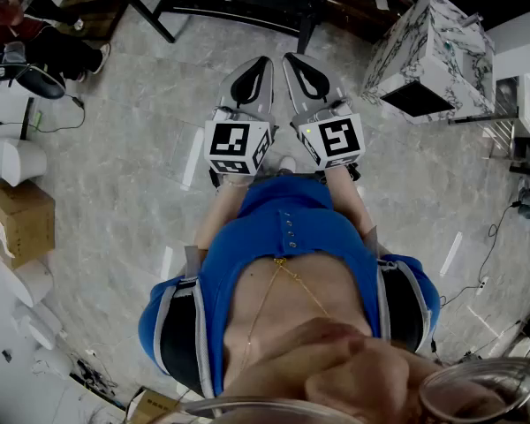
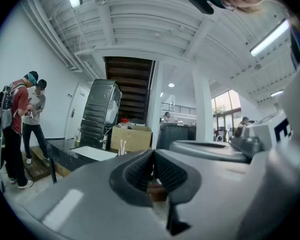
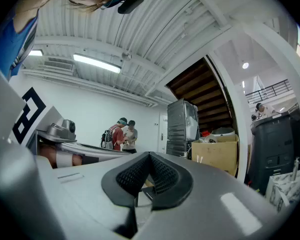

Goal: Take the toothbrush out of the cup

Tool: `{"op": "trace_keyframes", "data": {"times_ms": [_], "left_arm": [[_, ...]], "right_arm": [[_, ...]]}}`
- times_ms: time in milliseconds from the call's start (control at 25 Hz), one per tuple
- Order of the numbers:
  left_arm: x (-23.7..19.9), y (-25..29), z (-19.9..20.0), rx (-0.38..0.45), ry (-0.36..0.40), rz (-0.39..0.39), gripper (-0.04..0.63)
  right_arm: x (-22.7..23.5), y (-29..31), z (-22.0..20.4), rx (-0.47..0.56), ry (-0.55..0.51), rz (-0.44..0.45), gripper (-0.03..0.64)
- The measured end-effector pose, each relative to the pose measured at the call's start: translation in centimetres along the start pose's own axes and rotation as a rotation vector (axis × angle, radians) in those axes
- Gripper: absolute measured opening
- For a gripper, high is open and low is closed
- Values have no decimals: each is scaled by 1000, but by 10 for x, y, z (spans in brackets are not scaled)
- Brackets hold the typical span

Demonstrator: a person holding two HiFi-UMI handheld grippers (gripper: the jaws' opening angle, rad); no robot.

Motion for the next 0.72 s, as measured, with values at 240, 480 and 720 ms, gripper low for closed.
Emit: {"op": "trace_keyframes", "data": {"times_ms": [240, 480, 720], "left_arm": [[9, 13, -5, -3, -21, -24, 2], [10, 33, -8, -12, -32, -43, 2], [-19, 74, 1, -21, -35, -72, 2]], "right_arm": [[16, -5, -10, -2, 36, -6, 2], [36, 4, -14, 4, 61, 0, 2], [60, 43, -9, 8, 67, -25, 2]]}}
Point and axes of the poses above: the fingertips, and each gripper's own axes: y forward along the fingers, x to its right, z out of its top, the point moved 6 cm from there along -y, backward along the fingers, and after that the axes turned 13 degrees about -x, right-handed, at the moved point
